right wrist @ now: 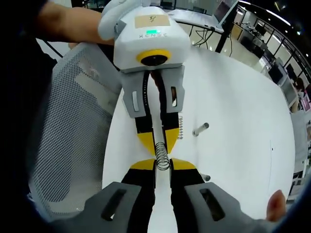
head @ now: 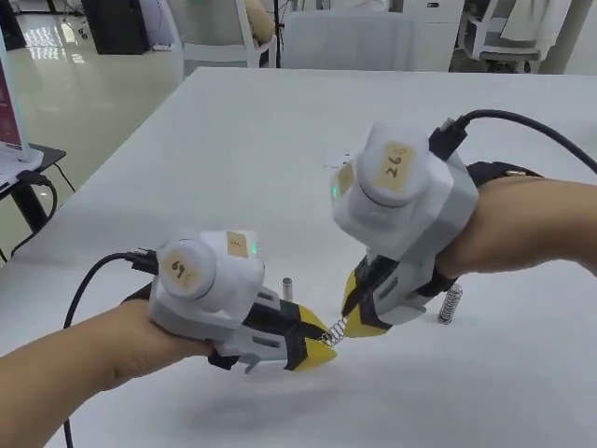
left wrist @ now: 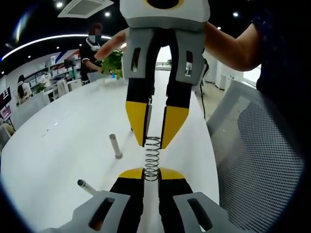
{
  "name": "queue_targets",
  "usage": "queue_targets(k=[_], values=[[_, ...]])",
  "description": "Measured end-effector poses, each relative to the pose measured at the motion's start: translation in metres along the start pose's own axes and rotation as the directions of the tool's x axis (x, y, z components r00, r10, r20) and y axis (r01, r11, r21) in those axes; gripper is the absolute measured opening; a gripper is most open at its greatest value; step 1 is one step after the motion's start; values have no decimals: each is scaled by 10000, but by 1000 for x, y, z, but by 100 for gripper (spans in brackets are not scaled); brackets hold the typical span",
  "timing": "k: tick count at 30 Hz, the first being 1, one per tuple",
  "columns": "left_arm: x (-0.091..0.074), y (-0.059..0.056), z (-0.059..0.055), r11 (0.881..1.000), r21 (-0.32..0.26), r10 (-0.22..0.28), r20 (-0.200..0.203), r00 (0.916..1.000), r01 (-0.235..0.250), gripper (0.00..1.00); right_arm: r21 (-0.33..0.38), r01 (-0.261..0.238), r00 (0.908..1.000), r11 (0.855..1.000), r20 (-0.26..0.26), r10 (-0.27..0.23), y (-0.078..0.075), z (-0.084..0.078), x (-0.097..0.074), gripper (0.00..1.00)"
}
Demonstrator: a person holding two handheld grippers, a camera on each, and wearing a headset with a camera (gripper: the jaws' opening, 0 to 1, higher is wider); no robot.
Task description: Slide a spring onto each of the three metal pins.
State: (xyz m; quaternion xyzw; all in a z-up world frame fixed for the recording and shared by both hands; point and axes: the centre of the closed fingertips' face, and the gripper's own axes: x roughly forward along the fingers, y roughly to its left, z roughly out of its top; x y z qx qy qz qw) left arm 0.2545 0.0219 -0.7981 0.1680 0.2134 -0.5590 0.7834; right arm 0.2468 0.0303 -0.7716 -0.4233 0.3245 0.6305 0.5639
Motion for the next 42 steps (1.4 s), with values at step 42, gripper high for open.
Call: queue_targets(k=[42], values=[[-4, 1, 6, 10000, 59, 47, 411, 9991, -49, 1, 490, -92, 9986, 9988, 525, 67, -1, 1, 3, 10]])
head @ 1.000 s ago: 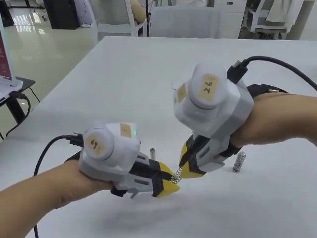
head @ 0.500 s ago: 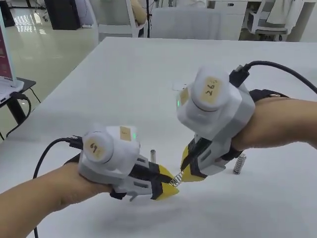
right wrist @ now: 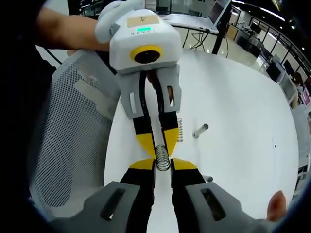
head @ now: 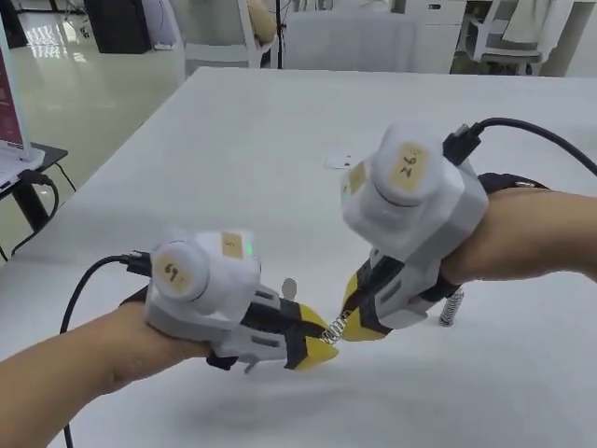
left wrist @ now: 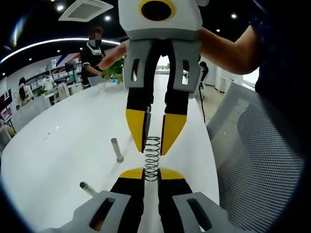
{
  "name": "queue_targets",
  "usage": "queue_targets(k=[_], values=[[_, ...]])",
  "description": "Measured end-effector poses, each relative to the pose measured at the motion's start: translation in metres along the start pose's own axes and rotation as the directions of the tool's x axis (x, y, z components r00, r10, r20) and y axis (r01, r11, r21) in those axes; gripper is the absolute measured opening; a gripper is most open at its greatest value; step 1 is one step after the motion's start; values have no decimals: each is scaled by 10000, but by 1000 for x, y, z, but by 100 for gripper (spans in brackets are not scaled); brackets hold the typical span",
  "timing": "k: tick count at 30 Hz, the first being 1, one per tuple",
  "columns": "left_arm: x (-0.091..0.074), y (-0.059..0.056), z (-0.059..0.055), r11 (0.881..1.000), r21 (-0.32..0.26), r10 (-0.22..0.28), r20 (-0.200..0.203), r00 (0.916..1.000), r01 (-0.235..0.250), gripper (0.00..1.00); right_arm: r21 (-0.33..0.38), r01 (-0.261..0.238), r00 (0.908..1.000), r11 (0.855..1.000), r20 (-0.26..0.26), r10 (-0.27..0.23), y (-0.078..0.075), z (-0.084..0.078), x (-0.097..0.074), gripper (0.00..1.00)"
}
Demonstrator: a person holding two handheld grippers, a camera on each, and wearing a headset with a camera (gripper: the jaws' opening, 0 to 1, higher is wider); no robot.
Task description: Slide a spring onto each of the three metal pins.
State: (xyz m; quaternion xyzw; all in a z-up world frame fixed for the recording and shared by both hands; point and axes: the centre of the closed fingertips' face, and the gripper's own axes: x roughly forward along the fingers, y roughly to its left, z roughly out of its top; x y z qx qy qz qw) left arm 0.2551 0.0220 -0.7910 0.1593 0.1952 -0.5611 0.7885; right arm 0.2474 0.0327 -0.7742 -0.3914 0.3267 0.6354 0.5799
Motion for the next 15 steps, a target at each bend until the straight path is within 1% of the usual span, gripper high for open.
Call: queue_targets(k=[15], values=[[-3, 1, 10, 9998, -176, 19, 461, 9989, -11, 1, 202, -103, 9993, 9997, 366, 96, -1, 5, 3, 10]])
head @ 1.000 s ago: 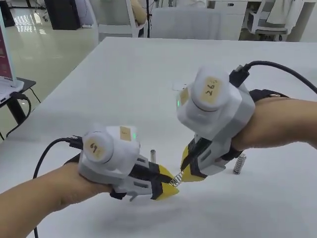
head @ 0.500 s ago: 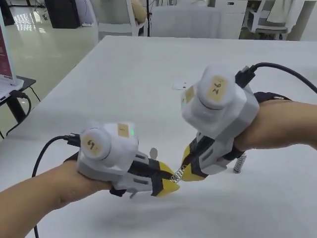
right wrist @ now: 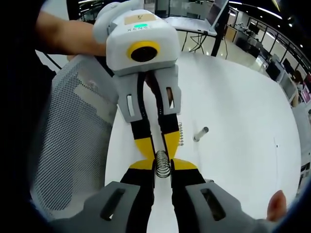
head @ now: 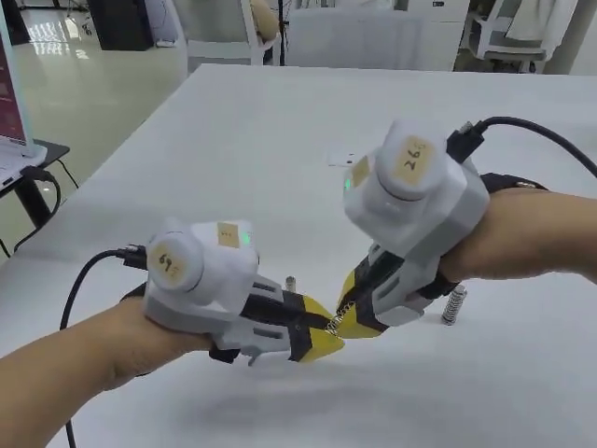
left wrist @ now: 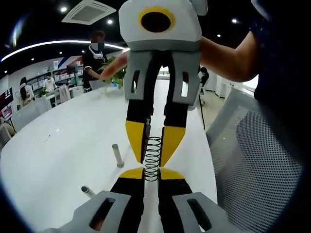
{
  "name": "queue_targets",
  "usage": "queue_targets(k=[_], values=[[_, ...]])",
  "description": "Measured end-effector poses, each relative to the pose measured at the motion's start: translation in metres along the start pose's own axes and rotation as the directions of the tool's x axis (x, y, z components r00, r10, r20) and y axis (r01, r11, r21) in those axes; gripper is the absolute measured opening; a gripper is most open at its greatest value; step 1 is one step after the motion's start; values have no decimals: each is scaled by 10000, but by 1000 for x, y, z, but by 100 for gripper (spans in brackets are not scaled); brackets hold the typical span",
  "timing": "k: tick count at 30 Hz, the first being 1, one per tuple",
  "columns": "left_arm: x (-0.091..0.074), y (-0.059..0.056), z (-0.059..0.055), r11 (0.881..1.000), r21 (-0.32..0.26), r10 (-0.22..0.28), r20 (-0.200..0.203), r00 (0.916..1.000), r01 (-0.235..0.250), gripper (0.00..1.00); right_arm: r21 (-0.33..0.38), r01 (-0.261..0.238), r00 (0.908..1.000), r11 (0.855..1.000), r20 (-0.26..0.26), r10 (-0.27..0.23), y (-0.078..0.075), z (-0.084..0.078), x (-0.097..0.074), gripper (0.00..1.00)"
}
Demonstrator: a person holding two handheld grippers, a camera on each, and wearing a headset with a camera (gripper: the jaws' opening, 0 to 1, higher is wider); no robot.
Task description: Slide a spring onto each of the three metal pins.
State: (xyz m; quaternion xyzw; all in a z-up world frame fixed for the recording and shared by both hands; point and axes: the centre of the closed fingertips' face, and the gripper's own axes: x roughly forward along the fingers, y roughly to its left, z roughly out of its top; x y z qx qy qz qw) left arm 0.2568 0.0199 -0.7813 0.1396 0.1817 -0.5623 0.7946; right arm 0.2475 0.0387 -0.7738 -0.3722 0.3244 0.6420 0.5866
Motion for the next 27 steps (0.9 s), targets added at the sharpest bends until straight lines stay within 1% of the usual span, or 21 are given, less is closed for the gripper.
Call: queue_targets(k=[4, 12, 16, 19, 21, 27], values=[[0, 0, 4, 10000, -61, -14, 137, 9999, 15, 1, 48, -32, 10000, 10000, 29, 32, 1, 0, 0, 10], [1, 0, 3, 10000, 63, 17, 142, 9999, -18, 2, 10, -87, 10000, 10000, 47, 87, 2, 0, -1, 9], [2, 0, 3, 9998, 207, 39, 96, 9999, -41, 2, -39, -90, 10000, 10000, -6, 90, 1, -1, -1, 9], [2, 1, 4, 9998, 203, 56, 89, 9999, -58, 3, -58, -103, 9999, 9999, -60, 103, 1, -1, -1, 9], [2, 0, 2, 9999, 155, 35, -3, 10000, -35, 5, -48, -67, 9999, 10000, -94, 66, -1, -1, -2, 9], [1, 2, 0, 10000, -2, 84, -86, 9999, -84, 12, -77, 18, 9998, 10000, -198, -20, -4, -3, -4, 9]])
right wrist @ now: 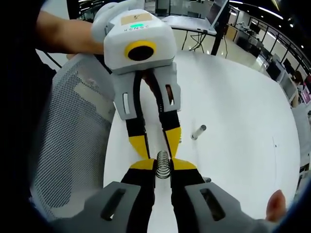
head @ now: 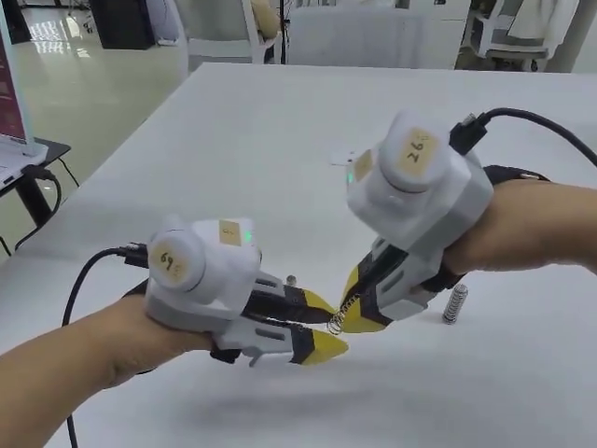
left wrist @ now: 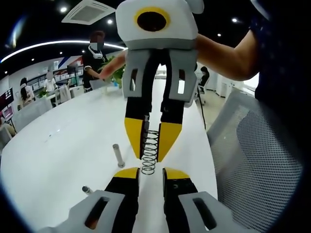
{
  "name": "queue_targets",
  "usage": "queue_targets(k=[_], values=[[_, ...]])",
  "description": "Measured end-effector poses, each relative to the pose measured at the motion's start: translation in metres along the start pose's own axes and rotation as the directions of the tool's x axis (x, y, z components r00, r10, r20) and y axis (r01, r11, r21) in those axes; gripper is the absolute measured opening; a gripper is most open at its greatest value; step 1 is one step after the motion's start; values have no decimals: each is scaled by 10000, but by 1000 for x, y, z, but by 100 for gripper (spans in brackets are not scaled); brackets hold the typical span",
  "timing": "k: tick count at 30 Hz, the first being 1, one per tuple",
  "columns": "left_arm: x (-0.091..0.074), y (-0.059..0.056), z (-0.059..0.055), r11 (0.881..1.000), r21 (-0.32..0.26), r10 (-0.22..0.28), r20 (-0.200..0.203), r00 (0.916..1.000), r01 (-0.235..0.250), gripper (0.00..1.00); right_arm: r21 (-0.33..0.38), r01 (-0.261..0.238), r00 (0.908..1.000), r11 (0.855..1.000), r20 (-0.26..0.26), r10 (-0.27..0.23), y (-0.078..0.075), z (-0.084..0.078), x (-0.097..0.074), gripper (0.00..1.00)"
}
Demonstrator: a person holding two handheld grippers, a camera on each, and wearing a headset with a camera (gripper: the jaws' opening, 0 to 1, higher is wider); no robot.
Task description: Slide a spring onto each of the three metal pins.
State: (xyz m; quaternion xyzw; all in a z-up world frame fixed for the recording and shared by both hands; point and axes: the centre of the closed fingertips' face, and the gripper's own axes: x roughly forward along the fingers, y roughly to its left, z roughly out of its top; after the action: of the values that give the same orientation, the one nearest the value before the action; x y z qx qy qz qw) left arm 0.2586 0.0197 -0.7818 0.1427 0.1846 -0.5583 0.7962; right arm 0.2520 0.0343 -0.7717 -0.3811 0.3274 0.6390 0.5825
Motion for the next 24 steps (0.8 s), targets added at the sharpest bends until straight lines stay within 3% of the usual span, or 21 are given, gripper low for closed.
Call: queue_targets(k=[24], values=[[-35, 14, -11, 9941, -747, 773, -148, 9969, -782, 27, -106, 178, 9986, 9998, -494, -183, -6, -12, -6, 9]])
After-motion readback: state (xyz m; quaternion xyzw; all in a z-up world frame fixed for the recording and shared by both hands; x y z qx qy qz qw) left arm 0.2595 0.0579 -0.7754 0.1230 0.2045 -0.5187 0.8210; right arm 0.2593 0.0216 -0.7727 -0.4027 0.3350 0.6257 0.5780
